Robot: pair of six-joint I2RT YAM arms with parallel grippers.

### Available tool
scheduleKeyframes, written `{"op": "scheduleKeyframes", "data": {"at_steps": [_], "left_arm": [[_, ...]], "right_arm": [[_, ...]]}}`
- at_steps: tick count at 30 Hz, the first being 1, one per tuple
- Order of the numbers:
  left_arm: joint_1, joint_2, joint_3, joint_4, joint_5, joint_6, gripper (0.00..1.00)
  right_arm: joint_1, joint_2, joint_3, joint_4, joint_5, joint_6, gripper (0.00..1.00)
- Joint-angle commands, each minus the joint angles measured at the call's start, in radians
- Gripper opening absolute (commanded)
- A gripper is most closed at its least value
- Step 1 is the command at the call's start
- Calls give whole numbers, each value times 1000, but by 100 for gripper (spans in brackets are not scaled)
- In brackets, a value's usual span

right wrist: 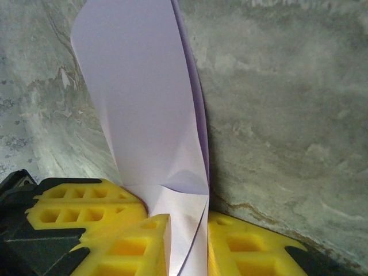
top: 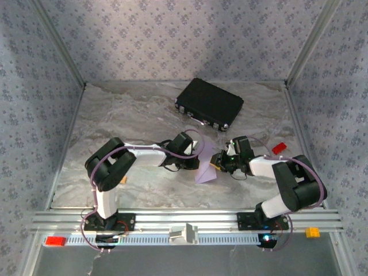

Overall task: Fold a paper plane with a square sheet of paper (pick it up from the middle)
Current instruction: Turn over the paper at the center of the table.

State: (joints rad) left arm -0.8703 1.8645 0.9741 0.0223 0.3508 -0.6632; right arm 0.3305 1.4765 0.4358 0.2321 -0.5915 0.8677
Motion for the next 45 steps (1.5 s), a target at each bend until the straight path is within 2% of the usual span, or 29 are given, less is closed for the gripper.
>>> {"op": "scheduleKeyframes", "data": {"at_steps": [1, 13, 17, 26, 31, 36, 45], "left_arm": [[1, 2, -29, -64, -8, -6, 2], [0, -4, -38, -58, -10, -13, 3], [0, -10, -37, -55, -9, -15, 3], [-1, -118, -58, -14, -36, -54, 18], [-2, -228, -81, -37, -123, -55, 23], [-2, -344, -143, -59, -269, -57, 23], [0, -519, -239, -93, -459, -96, 23]], "right_arm": [[-7, 16, -21, 45, -17, 8, 22], [-9, 59, -32, 117, -36, 35, 16], [-13, 55, -35, 118, -39, 32, 11], [-12, -12, -19, 57, -26, 6, 6], [23, -128, 35, -153, 86, -99, 6], [87, -240, 105, -355, 230, -199, 6], [201, -310, 237, -599, 498, -315, 7]]}}
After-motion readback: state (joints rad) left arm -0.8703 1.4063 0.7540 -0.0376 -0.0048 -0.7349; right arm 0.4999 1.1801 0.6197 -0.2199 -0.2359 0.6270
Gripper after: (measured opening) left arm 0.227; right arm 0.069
